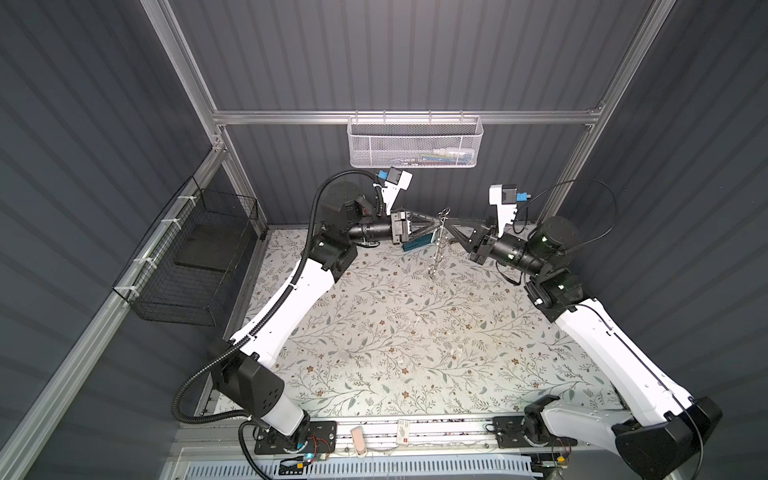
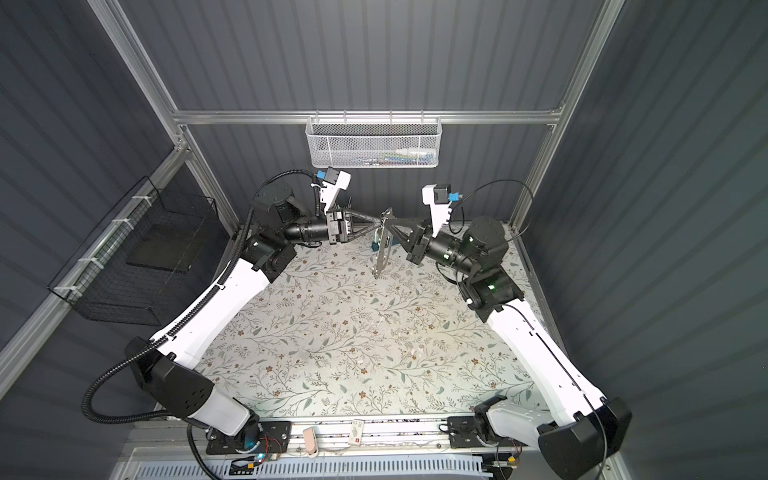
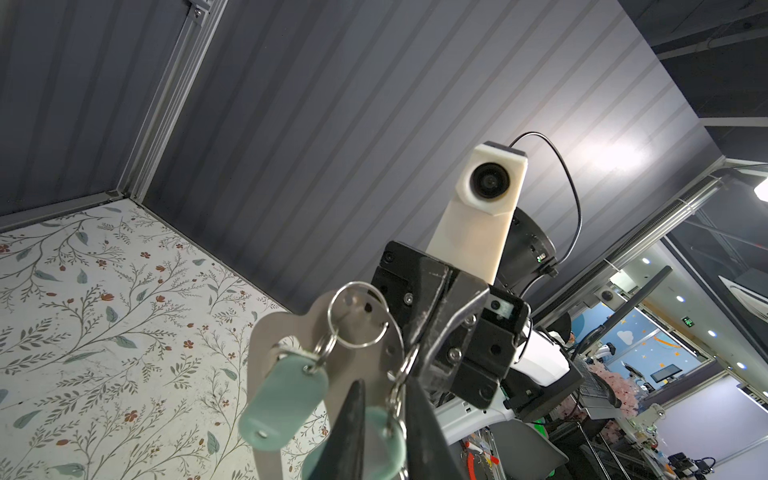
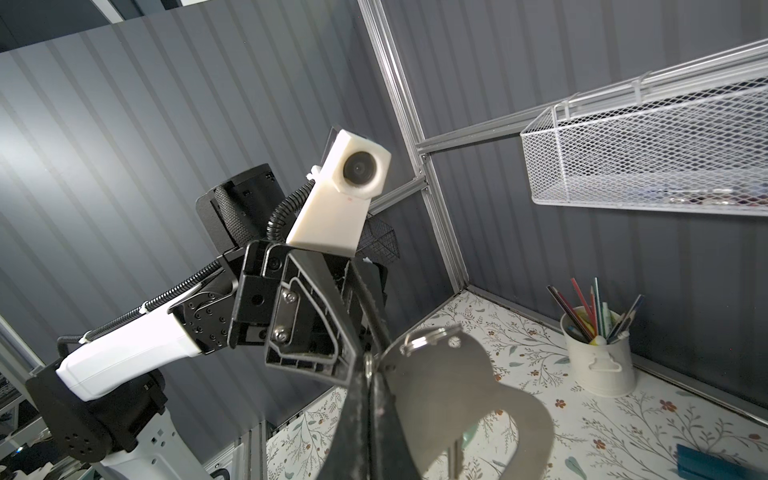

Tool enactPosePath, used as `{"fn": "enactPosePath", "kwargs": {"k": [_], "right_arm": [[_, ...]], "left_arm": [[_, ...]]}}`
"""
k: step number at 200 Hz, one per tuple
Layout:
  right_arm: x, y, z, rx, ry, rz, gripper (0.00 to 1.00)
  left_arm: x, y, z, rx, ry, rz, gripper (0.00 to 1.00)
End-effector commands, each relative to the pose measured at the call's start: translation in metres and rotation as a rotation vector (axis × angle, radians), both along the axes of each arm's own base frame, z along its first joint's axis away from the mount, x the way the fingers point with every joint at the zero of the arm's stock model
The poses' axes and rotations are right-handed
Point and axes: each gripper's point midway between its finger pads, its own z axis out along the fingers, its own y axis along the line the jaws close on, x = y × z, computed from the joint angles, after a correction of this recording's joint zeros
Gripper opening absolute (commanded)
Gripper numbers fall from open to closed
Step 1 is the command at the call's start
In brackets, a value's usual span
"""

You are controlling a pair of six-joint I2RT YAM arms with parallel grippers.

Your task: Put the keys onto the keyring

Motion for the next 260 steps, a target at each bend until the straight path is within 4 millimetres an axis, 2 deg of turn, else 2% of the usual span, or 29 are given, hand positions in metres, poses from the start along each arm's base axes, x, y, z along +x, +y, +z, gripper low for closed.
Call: {"fn": "enactPosePath", "kwargs": {"k": [1,95,123,152,170,260], "right_arm": [[-0.009,-0.002,0.020,0.020,-0.066,0.009,0.00],[-0.010,-0.003,0.020,0.016,-0.072,0.003,0.00],[-0.010,-0.003,0.019,0.016,-0.068,0.004,0.00],[-0.010,-0.004,0.020,0.017,-0.072,0.000,0.00],[-0.011,-0.004,0.020,0.016,-0.073,0.001,0.00],[-0.013,-0.007,0.031,0.034,-0.103,-0.012,0.00]], "left_arm": [[-0.010,0.005,0.016,-0.016,-0.049,-0.015,0.20],[-0.011,0.007,0.017,-0.022,-0.048,-0.026,0.16],[-0.010,0.008,0.018,-0.024,-0.051,-0.021,0.10],[-0.010,0.007,0.016,-0.021,-0.045,-0.022,0.09],[-0.011,0.008,0.017,-0.022,-0.047,-0.020,0.01],[-0.006,-0.003,-0.007,0.008,0.107,-0.094,0.00]]}}
